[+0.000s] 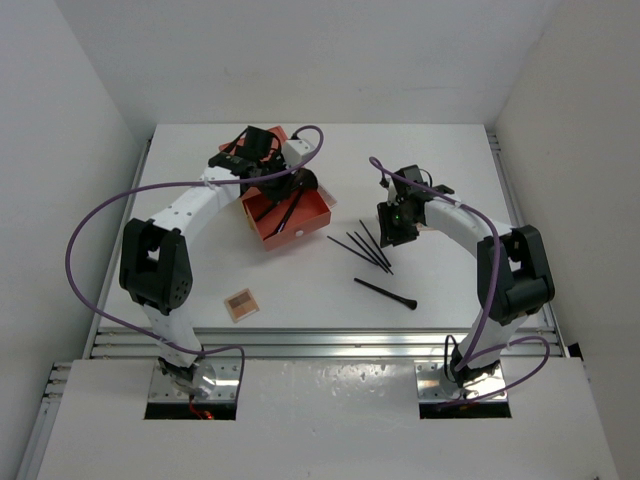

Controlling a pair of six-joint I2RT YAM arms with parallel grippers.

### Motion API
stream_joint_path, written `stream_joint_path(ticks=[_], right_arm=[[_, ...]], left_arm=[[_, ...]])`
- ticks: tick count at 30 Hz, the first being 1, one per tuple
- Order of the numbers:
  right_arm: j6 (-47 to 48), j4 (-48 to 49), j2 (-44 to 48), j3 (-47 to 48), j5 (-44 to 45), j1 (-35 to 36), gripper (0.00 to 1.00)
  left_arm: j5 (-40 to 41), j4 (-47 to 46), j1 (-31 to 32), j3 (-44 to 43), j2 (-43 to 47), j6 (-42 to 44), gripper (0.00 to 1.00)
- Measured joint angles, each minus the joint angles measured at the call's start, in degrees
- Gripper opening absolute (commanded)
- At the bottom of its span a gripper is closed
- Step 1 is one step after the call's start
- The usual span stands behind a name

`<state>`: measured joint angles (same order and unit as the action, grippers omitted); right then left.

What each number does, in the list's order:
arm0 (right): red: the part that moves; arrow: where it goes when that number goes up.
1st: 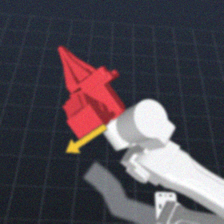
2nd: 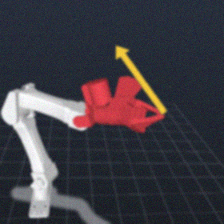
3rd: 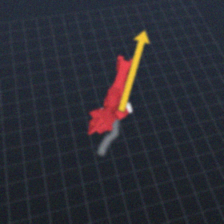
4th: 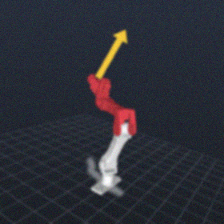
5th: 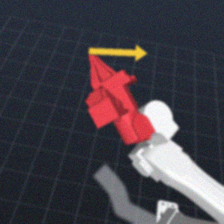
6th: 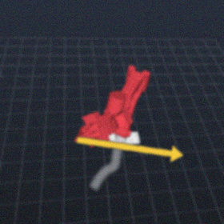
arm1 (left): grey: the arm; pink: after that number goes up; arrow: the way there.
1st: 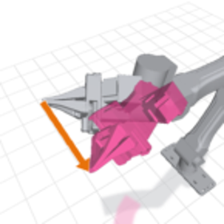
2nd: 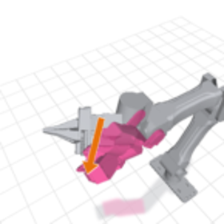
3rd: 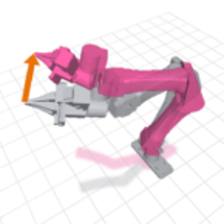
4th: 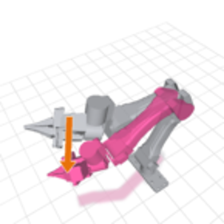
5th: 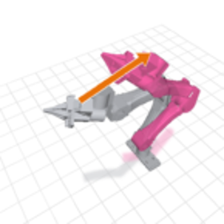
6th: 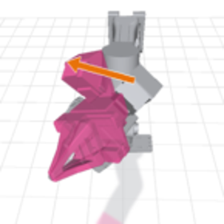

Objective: Organize the makeup

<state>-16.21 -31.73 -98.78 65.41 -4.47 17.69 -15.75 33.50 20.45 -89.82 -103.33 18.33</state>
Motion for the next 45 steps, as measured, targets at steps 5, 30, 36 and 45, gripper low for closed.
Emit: stream_joint_path(ticks=[5,30,36,45], right_arm=[[0.72,-0.07,-3.45,1.25,-0.24,0.24,0.39],[4.72,-2.86,-19.67,14.36,8.70,4.13,0.19],[5.33,-3.54,-20.24,15.21,9.44,4.68,0.00],[9.84,-3.13,-17.44,14.05,8.96,4.44,0.00]], left_arm=[[-0.39,-3.08,-1.33,3.85,-0.17,-1.33,0.00],[0.55,-1.77,-1.25,0.59,-0.15,-4.26,0.51],[-0.31,-0.92,-0.92,-3.72,-0.04,-4.15,0.48],[-3.76,2.01,-0.48,-1.73,5.35,9.35,0.45]])
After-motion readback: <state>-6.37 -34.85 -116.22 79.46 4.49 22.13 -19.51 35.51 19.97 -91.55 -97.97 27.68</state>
